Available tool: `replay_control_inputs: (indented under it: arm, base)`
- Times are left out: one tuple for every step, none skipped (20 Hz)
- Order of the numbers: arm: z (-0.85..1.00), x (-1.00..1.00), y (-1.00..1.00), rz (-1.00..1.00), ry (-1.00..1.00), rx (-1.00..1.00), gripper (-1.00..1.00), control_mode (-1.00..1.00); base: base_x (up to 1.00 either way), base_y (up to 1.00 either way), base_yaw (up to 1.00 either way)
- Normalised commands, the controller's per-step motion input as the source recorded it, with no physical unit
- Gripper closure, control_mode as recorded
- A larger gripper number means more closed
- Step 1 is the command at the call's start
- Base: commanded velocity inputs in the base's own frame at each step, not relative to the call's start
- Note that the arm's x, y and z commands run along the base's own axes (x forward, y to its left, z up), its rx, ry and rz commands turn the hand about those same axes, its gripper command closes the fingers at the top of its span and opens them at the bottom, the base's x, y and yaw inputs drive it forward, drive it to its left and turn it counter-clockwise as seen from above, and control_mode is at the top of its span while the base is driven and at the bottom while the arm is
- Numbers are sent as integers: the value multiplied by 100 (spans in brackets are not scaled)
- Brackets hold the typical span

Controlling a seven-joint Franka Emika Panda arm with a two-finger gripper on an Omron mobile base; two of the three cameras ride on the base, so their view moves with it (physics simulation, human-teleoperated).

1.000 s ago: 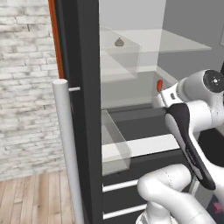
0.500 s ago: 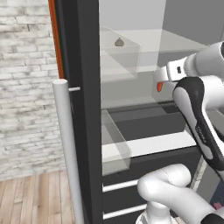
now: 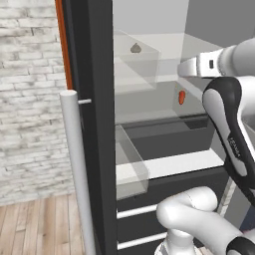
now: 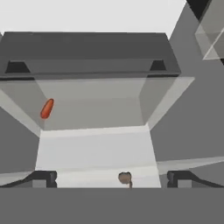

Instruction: Retrieve the bottle and the shaker from the cabinet and place them next to the mixing bowl on the counter. Then add garlic from the fridge to the mixing bowl.

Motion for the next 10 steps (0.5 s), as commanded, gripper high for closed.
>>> replay_control_inputs:
  arm:
    - [19,0,0,0,-46,0,-100,-100]
    - [34,0,15,0,-38,0,-100,-100]
    - [42,6,25,0,-24,0,-100,-100]
    - [52,11,26,0,-8,0,-100,-100]
    - [60,24,27,0,0,-3,-100,-100]
    - [61,31,29,0,4,-3,-100,-100]
    - [59,34,27,0,5,-3,-100,-100]
    - [56,36,24,0,6,-3,-100,-100]
    - [49,46,21,0,12,-4,-100,-100]
    - [51,57,2,0,13,-6,-100,-100]
  base:
    - [0,0,0]
    - [0,0,0]
    - [0,0,0]
    - [0,0,0]
    - [0,0,0]
    - [0,0,0]
    - [0,0,0]
    - [0,0,0]
    - [0,0,0]
    - [0,0,0]
